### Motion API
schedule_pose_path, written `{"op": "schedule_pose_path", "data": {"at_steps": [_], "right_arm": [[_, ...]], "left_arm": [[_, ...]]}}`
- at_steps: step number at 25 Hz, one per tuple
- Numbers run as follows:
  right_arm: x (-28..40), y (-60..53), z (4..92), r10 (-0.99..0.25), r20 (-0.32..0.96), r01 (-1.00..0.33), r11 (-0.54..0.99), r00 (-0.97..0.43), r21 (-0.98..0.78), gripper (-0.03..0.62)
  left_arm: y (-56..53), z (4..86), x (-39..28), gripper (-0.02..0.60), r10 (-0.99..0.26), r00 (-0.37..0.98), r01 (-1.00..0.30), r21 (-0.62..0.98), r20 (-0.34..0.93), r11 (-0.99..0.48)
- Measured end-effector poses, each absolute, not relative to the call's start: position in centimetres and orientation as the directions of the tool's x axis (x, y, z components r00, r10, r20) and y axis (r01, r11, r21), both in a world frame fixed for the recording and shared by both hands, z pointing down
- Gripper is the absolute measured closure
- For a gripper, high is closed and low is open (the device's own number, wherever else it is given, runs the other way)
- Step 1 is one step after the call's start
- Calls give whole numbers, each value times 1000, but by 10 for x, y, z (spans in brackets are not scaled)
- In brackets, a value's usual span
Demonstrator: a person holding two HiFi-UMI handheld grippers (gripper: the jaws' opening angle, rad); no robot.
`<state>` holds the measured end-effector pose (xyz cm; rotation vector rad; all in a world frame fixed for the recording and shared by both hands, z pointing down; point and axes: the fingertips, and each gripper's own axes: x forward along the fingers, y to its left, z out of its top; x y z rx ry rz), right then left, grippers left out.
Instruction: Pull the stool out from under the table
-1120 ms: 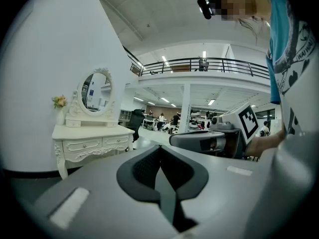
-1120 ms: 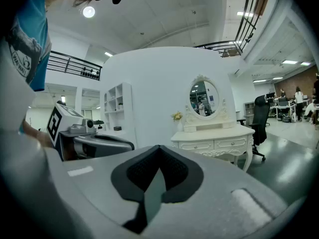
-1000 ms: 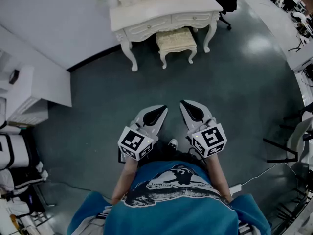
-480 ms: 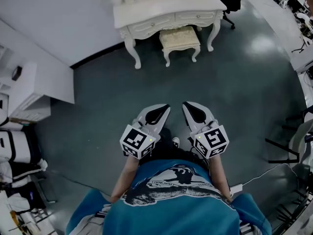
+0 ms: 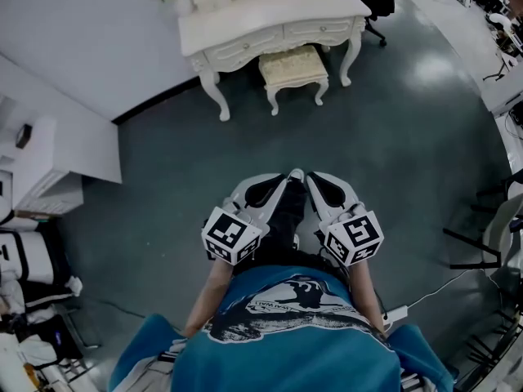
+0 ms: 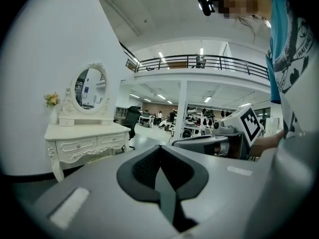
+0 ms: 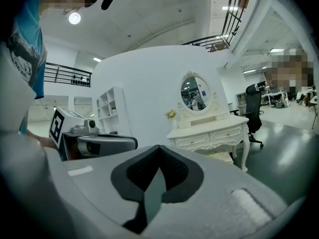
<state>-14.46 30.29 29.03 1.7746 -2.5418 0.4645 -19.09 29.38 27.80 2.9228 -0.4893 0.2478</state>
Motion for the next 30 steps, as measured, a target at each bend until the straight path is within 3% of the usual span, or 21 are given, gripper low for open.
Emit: {"op": "schedule_pose_path", "data": {"at_steps": [8,13,18,30], "right_arm": [[-89,250,300,-934,186,-934,254,-304,-251,592],[-44,196,292,-940,199,-943,226,-276,-243,592],[-3,148,288,-943,213,-946,198,-255,-256,592],[36,69,298,-915,282,-946,224,-287,-236,592]], "left_arm": [[227,284,-137,583,-244,959,-270,198,145,-942],[162,281,-94,583,-244,952,-266,109,184,-958],[109,274,-54,581,-220,964,-242,150,151,-958],[24,287,-16,581,-236,957,-268,198,171,-943]]}}
